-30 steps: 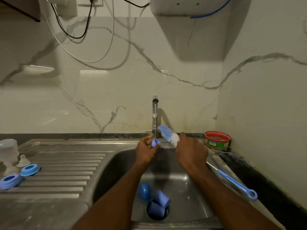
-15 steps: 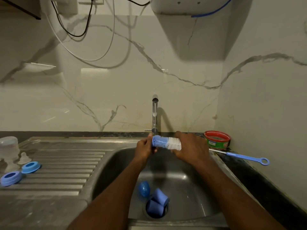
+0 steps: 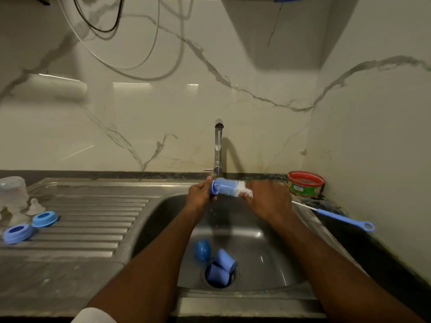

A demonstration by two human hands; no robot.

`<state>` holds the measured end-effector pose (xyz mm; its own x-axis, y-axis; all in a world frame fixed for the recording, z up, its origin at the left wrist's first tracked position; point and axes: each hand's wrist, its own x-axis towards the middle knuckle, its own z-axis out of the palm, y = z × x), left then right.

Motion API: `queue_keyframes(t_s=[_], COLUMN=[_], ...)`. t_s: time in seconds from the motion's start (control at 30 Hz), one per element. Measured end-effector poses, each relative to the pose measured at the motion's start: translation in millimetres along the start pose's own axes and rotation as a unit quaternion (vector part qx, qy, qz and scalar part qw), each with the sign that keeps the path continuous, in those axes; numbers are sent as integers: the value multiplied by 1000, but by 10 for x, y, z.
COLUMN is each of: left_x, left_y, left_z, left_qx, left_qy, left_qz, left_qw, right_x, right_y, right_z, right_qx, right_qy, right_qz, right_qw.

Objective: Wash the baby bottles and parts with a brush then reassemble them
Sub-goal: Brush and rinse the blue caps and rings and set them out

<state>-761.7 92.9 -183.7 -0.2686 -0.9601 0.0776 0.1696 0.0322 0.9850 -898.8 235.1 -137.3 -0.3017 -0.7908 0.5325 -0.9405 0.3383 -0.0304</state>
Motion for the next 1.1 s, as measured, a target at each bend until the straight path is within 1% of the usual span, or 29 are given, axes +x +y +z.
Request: queue_keyframes(t_s=[0.07, 0.13, 0.2, 0.23, 0.3, 0.37, 0.43, 0.5, 0.57, 0.67, 0.73, 0.83, 0.9, 0.97, 1.03, 1.1], left_x=[-23, -39, -32, -19, -15, -15, -21, -41, -46, -76, -43, 4, 23, 5, 0, -22], left_y=[23, 32, 23, 10, -18, -38, -39, -9, 6, 18, 16, 13, -1, -11, -26, -11], left_z=[22, 27, -12, -37, -65, -56, -36, -17, -24, -5, 28, 25, -4, -18, -18, -1], left_qx=[11, 36, 47, 44, 44, 43, 49, 35, 23, 12, 16, 33, 16, -1, -3, 10], left_qy=[-8, 7, 32, 35, 25, 13, 13, 14, 9, -4, 2, 29, 27, -4, -20, -18], left_qz=[23, 59, 69, 62, 24, -14, -13, 2, -9, -19, 3, 16, 12, 9, 6, 21], left_qw=[1000, 998, 996, 997, 998, 999, 999, 999, 1000, 1000, 1000, 999, 999, 1000, 1000, 1000], right_x=[-38, -40, -23, -9, -5, -21, -41, -64, -66, -33, -12, -3, -8, -23, -74, -114], right_y=[26, 7, -27, -30, -6, 58, 100, 97, 59, 34, 36, 0, -34, -39, -24, -15], right_z=[0, 25, 12, 1, -19, -7, 14, 14, 8, 47, 74, 56, 20, -6, -2, 13], right_qx=[-52, -75, -28, 4, 43, 80, 98, 95, 67, 8, -4, 20, 18, 1, 12, 47], right_qy=[-32, -86, -140, -149, -139, -112, -81, -66, -50, -15, -27, -67, -47, -10, -5, -23], right_qz=[9, -13, -31, -36, -40, -29, -34, -43, -37, 3, 18, -23, -40, -21, 8, 24], right_qw=[998, 993, 989, 988, 989, 990, 991, 992, 996, 1000, 999, 997, 998, 1000, 1000, 998])
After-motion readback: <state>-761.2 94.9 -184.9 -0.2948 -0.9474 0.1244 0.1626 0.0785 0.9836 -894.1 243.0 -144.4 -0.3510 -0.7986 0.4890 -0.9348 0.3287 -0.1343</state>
